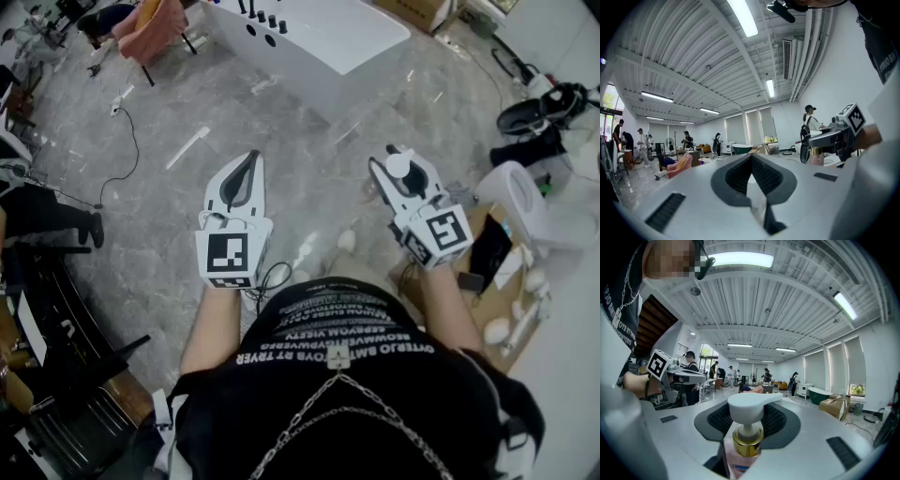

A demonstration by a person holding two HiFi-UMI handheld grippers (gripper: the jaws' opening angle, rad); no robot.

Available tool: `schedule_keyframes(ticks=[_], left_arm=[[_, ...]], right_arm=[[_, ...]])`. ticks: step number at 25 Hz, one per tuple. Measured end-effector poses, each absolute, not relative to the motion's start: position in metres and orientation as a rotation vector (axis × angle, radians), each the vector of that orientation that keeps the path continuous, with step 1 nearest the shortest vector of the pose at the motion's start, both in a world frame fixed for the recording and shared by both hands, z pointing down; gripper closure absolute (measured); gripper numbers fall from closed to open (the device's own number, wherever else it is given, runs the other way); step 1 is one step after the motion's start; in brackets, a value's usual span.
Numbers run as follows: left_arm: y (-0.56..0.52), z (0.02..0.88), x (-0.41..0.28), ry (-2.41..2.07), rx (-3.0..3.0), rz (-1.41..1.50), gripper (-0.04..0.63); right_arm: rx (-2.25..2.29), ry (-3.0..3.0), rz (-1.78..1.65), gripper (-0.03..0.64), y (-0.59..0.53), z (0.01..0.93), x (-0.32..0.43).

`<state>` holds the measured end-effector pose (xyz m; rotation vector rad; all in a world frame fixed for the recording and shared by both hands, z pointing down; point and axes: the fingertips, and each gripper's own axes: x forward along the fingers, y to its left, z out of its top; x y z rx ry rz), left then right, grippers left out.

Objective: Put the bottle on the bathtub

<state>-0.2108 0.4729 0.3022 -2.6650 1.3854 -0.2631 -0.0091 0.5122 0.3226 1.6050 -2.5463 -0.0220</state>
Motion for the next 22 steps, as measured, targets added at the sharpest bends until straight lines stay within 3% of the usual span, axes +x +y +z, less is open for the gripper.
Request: schedule_keyframes(ticks=[22], left_arm=[[0.483,0.299,-0.204,1.346,-2.66,-0.273,0.594]], right_arm=[[1.584,-2.583,-0.011,0.471,0.527,0.322,-0.013]])
